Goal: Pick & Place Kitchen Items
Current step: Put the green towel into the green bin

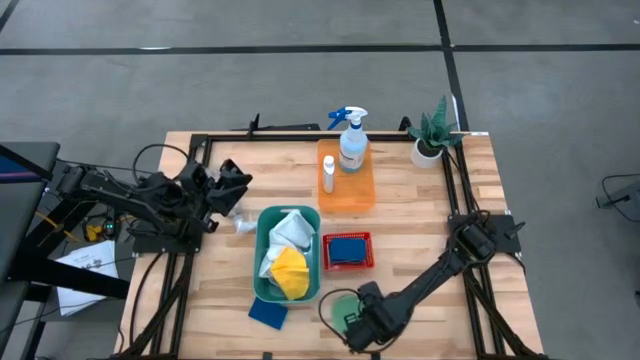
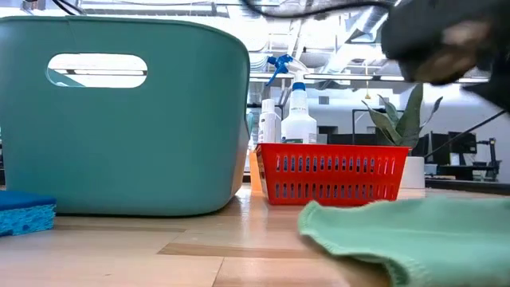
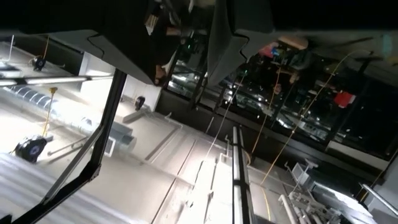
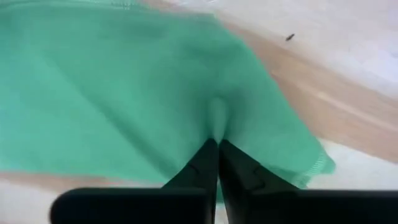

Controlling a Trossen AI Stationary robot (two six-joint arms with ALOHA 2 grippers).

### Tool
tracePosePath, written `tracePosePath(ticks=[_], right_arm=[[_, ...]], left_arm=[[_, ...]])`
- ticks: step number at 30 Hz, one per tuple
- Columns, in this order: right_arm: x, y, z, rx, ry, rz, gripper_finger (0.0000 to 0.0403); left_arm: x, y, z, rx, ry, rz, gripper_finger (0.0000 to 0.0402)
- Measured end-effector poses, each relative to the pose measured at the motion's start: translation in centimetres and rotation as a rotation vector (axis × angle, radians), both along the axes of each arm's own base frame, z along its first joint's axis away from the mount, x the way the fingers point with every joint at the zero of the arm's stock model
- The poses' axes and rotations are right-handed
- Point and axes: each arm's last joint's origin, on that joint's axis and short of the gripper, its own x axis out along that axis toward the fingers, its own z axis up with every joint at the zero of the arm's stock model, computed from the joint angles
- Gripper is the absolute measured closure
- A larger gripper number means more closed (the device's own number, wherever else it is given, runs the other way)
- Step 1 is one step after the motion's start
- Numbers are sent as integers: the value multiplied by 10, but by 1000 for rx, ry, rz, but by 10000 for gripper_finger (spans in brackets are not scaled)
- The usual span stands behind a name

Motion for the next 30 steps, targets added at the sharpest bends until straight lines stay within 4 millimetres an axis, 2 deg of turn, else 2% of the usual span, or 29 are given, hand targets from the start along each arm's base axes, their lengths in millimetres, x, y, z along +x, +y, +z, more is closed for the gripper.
tracePosePath(ticks=[3, 8, 15, 19, 23, 30], right_arm=[[-5, 4, 13, -10, -50, 15, 400], [-17, 4, 50, -48, -192, 15, 401], [-32, -8, 101, -121, -375, 83, 402], [-36, -22, 131, -168, -491, 125, 402], [-35, -41, 152, -195, -542, 175, 403], [-29, -70, 183, -241, -651, 244, 403]], left_arm=[[2, -1, -3, -6, 40, -10, 257], [6, -1, -9, -6, 112, -20, 256], [10, -2, -16, -19, 187, -36, 256], [15, -6, -22, -7, 239, -46, 256], [25, -13, -32, 12, 298, -71, 256], [56, -33, -33, 150, 377, -63, 256]])
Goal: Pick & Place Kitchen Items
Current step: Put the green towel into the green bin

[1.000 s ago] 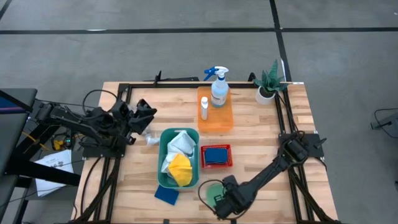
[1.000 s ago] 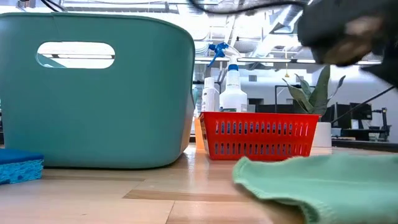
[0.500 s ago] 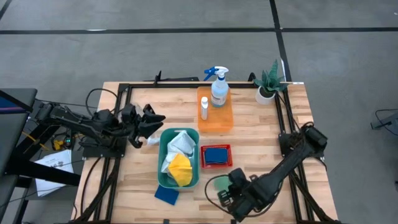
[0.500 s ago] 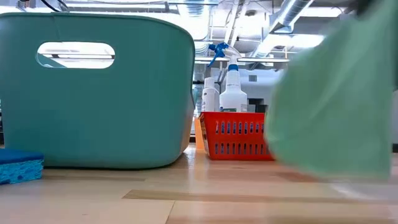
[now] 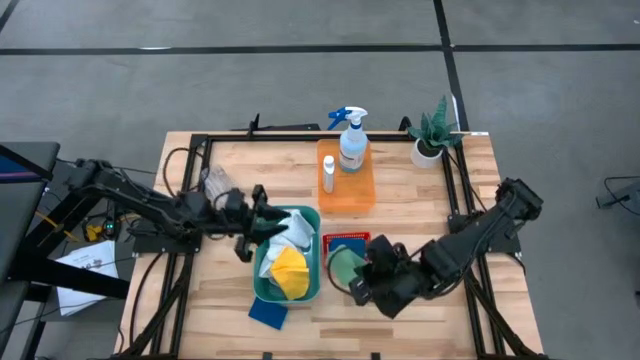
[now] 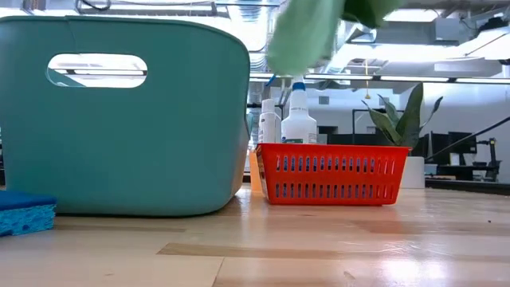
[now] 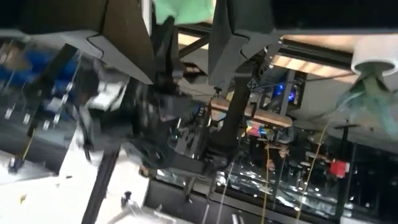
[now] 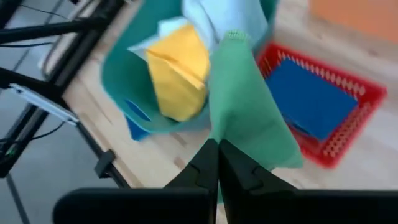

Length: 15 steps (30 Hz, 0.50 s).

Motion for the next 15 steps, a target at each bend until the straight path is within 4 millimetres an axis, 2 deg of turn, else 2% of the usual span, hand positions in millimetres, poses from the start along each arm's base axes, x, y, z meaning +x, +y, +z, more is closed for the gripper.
tracePosePath(ticks=[3, 7, 15], right_arm=[[2, -13, 12, -22, -37, 30, 403], [3, -28, 23, -60, -63, 58, 403], [8, -51, 47, -133, -173, 137, 403]], left_arm=[[17, -6, 3, 68, 19, 13, 247], [36, -11, 5, 117, 42, 24, 213], [59, -15, 2, 149, 128, 32, 133]])
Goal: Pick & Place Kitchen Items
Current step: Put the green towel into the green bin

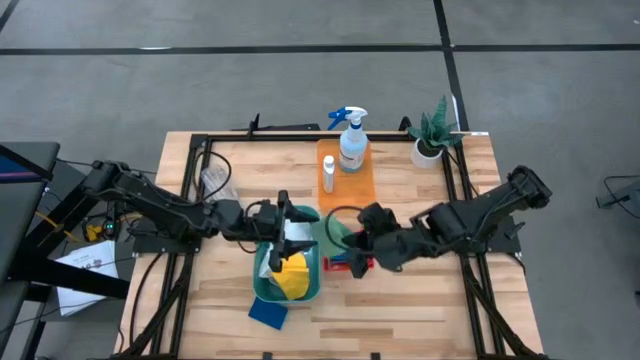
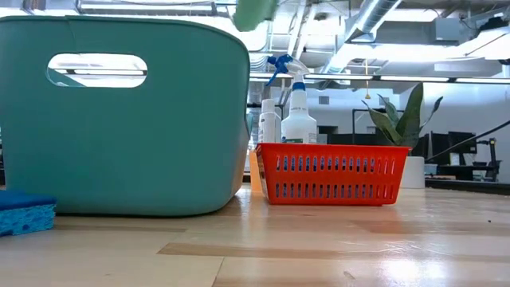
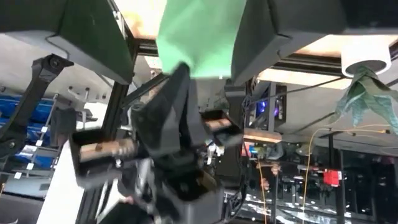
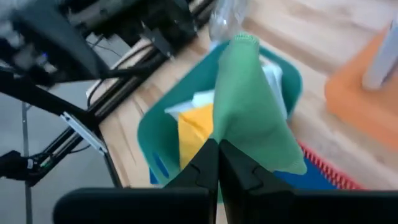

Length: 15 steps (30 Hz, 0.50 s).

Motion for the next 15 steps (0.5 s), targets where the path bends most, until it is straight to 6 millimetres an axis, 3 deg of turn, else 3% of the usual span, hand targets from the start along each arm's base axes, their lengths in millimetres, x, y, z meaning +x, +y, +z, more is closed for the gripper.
tracePosePath(ticks=[15], right_arm=[[25, -23, 20, -53, -178, 144, 403]], left_arm=[[4, 11, -3, -45, 25, 30, 116]])
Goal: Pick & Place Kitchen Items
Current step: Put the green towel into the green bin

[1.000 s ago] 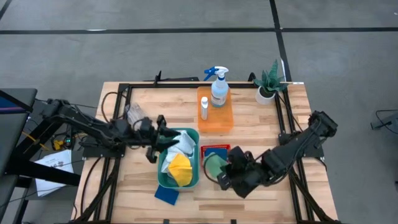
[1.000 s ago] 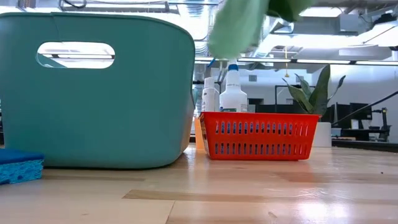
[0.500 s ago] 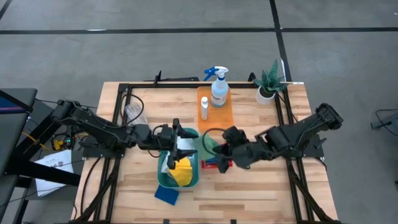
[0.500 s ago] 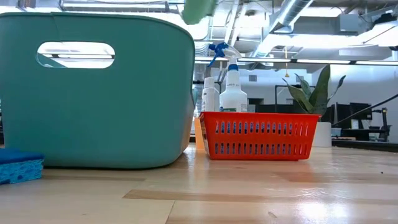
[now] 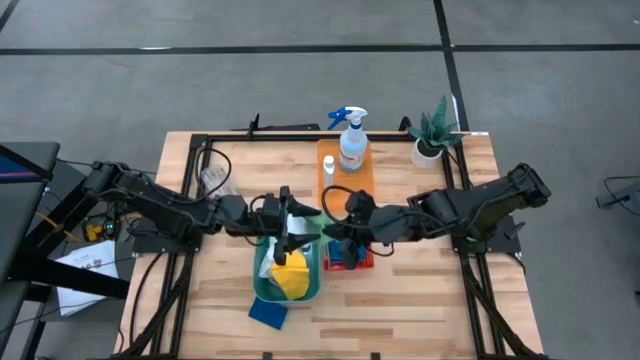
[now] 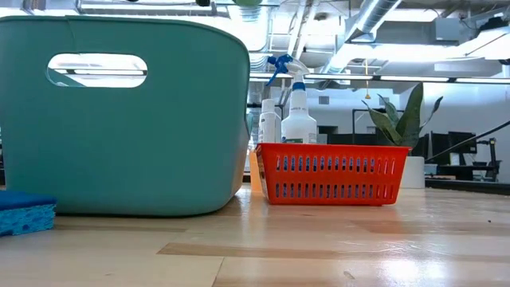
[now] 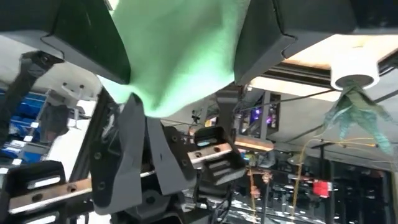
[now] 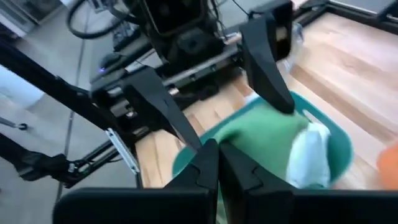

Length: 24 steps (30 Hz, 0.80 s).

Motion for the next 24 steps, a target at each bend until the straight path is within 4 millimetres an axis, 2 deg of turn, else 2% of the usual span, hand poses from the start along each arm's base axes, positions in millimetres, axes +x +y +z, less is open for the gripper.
tracePosePath(ticks=[15, 19, 24], right_arm=[[9, -10, 10, -2, -103, 13, 403], [10, -12, 10, -2, -103, 7, 403], [9, -12, 10, -4, -99, 7, 403]], left_arm=[[0, -1, 0, -24, -2, -40, 126], [0, -1, 0, -24, -2, -39, 156], [0, -1, 0, -25, -2, -39, 223]])
